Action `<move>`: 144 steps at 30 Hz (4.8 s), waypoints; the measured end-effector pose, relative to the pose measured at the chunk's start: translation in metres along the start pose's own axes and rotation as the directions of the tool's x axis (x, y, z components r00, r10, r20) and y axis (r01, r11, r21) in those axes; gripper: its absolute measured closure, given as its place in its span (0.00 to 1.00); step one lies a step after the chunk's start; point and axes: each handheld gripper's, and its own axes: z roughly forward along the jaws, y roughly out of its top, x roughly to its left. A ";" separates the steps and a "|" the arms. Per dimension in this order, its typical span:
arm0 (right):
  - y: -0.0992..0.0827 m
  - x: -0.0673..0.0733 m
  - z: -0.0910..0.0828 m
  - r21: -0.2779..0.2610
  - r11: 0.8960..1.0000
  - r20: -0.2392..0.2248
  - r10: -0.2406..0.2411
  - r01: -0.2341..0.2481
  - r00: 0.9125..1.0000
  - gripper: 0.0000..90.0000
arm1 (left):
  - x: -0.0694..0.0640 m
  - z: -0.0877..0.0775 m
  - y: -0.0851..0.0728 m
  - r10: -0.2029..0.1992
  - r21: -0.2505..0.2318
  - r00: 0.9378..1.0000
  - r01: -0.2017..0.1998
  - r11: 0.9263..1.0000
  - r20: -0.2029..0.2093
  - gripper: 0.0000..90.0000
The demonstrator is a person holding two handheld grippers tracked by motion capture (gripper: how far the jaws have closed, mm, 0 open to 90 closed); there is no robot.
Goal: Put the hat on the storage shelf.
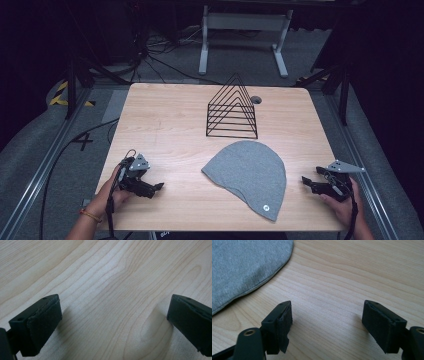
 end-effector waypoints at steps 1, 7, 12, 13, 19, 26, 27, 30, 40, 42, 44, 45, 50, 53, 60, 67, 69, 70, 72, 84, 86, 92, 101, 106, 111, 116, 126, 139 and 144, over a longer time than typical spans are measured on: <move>0.001 0.001 0.001 -0.002 1.000 -0.003 0.011 -0.011 1.000 0.27 | 0.001 0.001 0.002 0.009 0.008 1.000 -0.009 1.000 0.004 0.00; 0.002 0.000 0.002 0.001 1.000 0.002 0.000 0.000 1.000 0.26 | 0.001 0.005 0.013 0.034 0.039 0.999 -0.035 0.999 0.021 0.04; 0.004 0.002 0.003 0.017 1.000 0.002 0.006 -0.006 1.000 0.22 | -0.003 0.009 0.028 0.099 0.054 0.993 -0.102 0.993 0.060 0.20; 0.004 0.002 0.003 0.017 1.000 0.002 0.006 -0.006 1.000 0.22 | -0.003 0.009 0.028 0.099 0.054 0.993 -0.102 0.993 0.060 0.21; 0.017 0.010 0.005 0.103 0.995 -0.005 -0.005 0.006 1.000 0.30 | -0.007 0.019 0.049 0.135 0.038 0.987 -0.139 0.990 0.088 0.23; 0.031 0.056 0.001 0.029 0.997 -0.092 -0.075 0.078 0.993 0.52 | -0.021 0.034 0.081 0.158 -0.061 0.978 -0.151 0.987 0.137 0.37; 0.032 0.063 0.001 0.018 0.996 -0.110 -0.090 0.093 0.990 0.55 | -0.024 0.039 0.087 0.163 -0.061 0.974 -0.155 0.986 0.155 0.38; 0.034 0.088 0.000 0.007 0.989 -0.172 -0.144 0.147 0.975 0.65 | -0.037 0.053 0.104 0.220 -0.068 0.961 -0.211 0.975 0.166 0.40; 0.026 0.148 0.002 -0.030 0.960 -0.340 -0.273 0.279 0.900 0.87 | -0.073 0.098 0.135 0.303 -0.049 0.935 -0.299 0.953 0.183 0.59; 0.021 0.152 0.006 -0.005 0.954 -0.346 -0.282 0.299 0.895 0.89 | -0.075 0.101 0.136 0.323 -0.041 0.926 -0.321 0.946 0.196 0.60; 0.018 0.152 0.006 -0.010 0.956 -0.346 -0.280 0.295 0.896 0.90 | -0.076 0.100 0.135 0.328 -0.033 0.924 -0.328 0.944 0.196 0.64; 0.018 0.152 0.004 -0.007 0.953 -0.337 -0.287 0.302 0.897 0.90 | -0.076 0.099 0.134 0.334 -0.032 0.921 -0.334 0.942 0.199 0.64; 0.016 0.149 0.002 0.002 0.954 -0.335 -0.282 0.300 0.899 0.89 | -0.080 0.090 0.125 0.277 -0.010 0.935 -0.282 0.959 0.223 0.65; 0.017 0.146 0.003 0.005 0.953 -0.318 -0.285 0.302 0.904 0.89 | -0.086 0.082 0.115 0.269 -0.001 0.937 -0.276 0.961 0.224 0.65; 0.021 0.136 0.006 0.016 0.962 -0.293 -0.258 0.274 0.921 0.87 | -0.097 0.063 0.091 0.264 -0.018 0.936 -0.267 0.964 0.234 0.65; 0.027 0.131 0.013 0.020 0.960 -0.273 -0.264 0.280 0.925 0.86 | -0.107 0.054 0.080 0.250 -0.018 0.941 -0.253 0.967 0.227 0.65; 0.030 0.127 0.016 0.017 0.959 -0.269 -0.266 0.281 0.925 0.86 | -0.108 0.053 0.078 0.247 -0.019 0.943 -0.250 0.968 0.224 0.65; 0.033 0.124 0.019 0.019 0.959 -0.265 -0.267 0.282 0.926 0.86 | -0.108 0.051 0.078 0.247 -0.009 0.943 -0.252 0.968 0.225 0.65; 0.035 0.122 0.022 0.016 0.958 -0.261 -0.273 0.287 0.926 0.86 | -0.111 0.050 0.075 0.244 -0.015 0.943 -0.247 0.969 0.225 0.65; 0.051 0.110 0.027 0.016 0.961 -0.253 -0.263 0.276 0.931 0.66 | -0.106 0.041 0.075 0.219 -0.030 0.963 -0.217 0.976 0.154 0.53; 0.058 0.104 0.026 0.015 0.967 -0.245 -0.244 0.255 0.938 0.59 | -0.095 0.041 0.082 0.162 -0.059 0.979 -0.155 0.986 0.123 0.49; 0.083 0.088 0.044 0.042 0.971 -0.205 -0.222 0.235 0.953 0.50 | -0.063 0.060 0.101 0.070 -0.030 0.994 -0.067 0.997 0.082 0.39; 0.108 0.088 0.089 0.097 0.970 -0.229 -0.196 0.223 0.953 0.40 | -0.045 0.087 0.124 0.053 -0.017 0.995 -0.052 0.999 0.082 0.34; 0.112 0.090 0.100 0.126 0.968 -0.220 -0.186 0.217 0.958 0.35 | -0.048 0.096 0.125 0.066 0.027 0.993 -0.069 0.997 0.099 0.30; 0.111 0.092 0.103 0.125 0.968 -0.230 -0.184 0.216 0.956 0.36 | -0.051 0.096 0.126 0.094 0.029 0.989 -0.098 0.995 0.117 0.31; 0.112 0.096 0.102 0.125 0.967 -0.243 -0.185 0.220 0.952 0.49 | -0.056 0.094 0.128 0.126 0.030 0.981 -0.132 0.991 0.146 0.48; 0.108 0.103 0.098 0.102 0.978 -0.283 -0.147 0.182 0.948 0.89 | -0.059 0.097 0.129 0.101 -0.003 0.975 -0.102 0.995 0.199 0.92; 0.117 0.104 0.064 -0.002 0.972 -0.259 -0.229 0.236 0.939 0.94 | -0.066 0.072 0.147 0.187 -0.064 0.971 -0.179 0.982 0.151 0.94; 0.130 0.104 0.046 -0.056 0.967 -0.247 -0.256 0.250 0.935 0.94 | -0.066 0.056 0.159 0.211 -0.095 0.969 -0.200 0.975 0.131 0.94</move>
